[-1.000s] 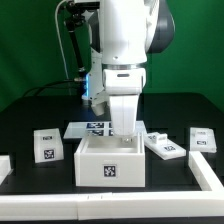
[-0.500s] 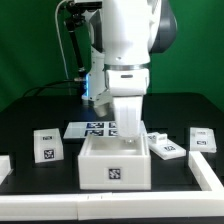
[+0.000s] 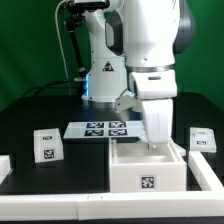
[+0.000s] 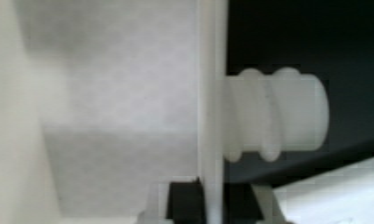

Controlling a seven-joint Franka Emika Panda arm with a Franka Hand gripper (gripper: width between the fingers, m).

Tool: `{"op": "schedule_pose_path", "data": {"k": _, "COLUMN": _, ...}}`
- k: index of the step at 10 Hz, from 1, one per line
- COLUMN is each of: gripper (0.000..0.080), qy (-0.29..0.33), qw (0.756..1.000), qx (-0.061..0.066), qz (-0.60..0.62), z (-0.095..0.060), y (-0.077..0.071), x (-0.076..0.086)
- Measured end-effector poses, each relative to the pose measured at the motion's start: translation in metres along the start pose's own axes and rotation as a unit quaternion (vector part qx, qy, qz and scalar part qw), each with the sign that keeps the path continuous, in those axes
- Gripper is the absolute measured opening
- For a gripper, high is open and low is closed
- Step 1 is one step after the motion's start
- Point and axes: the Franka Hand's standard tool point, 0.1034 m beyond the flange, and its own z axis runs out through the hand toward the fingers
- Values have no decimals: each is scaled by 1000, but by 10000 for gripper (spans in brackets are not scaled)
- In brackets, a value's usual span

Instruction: Assemble cabinet

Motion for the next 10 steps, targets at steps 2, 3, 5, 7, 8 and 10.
{"op": "schedule_pose_path", "data": {"k": 2, "gripper": 34, "qy": 0, "qw": 1000, "qx": 2, "qz": -6, "z": 1, "y": 10, "x": 12}}
{"op": "schedule_pose_path", "data": {"k": 3, "gripper": 34, "qy": 0, "qw": 1000, "qx": 3, "qz": -3, "z": 1, "y": 14, "x": 15}}
{"op": "schedule_pose_path", "data": {"k": 5, "gripper": 34, "qy": 0, "qw": 1000, "qx": 3, "qz": 1, "z": 1, "y": 21, "x": 18}}
{"op": "schedule_pose_path", "data": {"k": 7, "gripper": 34, "qy": 0, "qw": 1000, "qx": 1, "qz": 16, "z": 1, "y": 21, "x": 20}}
{"op": "schedule_pose_path", "data": {"k": 8, "gripper": 34, "qy": 2, "qw": 999, "qx": -4, "qz": 32, "z": 0, "y": 20, "x": 21}}
{"op": "schedule_pose_path", "data": {"k": 10, "gripper": 257, "qy": 4, "qw": 999, "qx": -10, "qz": 51, "z": -4, "y": 12, "x": 21}}
